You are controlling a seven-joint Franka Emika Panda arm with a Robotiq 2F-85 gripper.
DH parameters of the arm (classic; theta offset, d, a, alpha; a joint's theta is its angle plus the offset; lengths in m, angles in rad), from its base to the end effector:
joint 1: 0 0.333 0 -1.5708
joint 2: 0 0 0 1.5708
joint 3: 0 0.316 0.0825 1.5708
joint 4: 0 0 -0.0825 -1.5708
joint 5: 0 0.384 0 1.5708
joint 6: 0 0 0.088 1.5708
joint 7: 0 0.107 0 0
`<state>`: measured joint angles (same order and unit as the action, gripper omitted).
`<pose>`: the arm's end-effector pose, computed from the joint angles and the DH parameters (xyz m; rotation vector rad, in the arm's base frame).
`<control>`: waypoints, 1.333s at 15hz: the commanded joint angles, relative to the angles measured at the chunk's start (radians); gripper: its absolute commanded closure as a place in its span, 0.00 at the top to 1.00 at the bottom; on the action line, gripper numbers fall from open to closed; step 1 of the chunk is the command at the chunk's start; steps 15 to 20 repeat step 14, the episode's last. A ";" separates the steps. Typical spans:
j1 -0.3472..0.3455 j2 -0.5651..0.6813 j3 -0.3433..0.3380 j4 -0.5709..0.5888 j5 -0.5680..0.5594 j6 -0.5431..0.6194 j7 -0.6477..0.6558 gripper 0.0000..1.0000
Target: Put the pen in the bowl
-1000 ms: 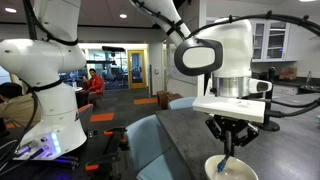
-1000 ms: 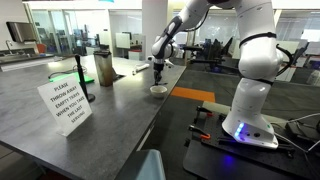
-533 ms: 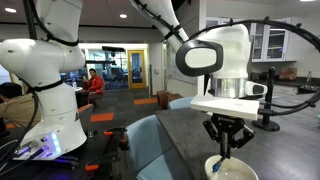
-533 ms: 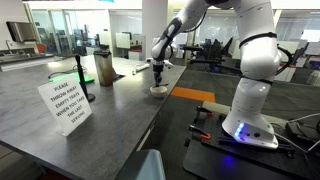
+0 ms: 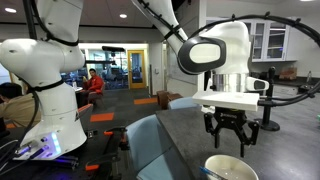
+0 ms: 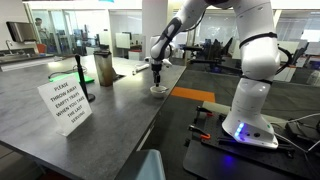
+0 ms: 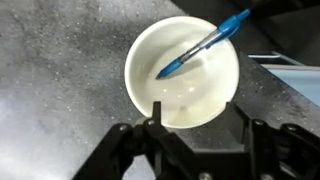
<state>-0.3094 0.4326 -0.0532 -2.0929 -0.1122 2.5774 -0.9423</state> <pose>0.5524 -0.2072 0.2175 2.8696 1.0126 -0.0158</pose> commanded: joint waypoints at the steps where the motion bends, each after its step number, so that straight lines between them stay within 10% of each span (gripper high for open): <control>1: 0.019 -0.019 0.002 0.010 -0.026 -0.045 0.025 1.00; 10: 0.084 -0.169 -0.005 0.007 -0.017 -0.349 0.192 1.00; 20: 0.119 -0.271 -0.016 -0.049 -0.075 -0.325 0.322 1.00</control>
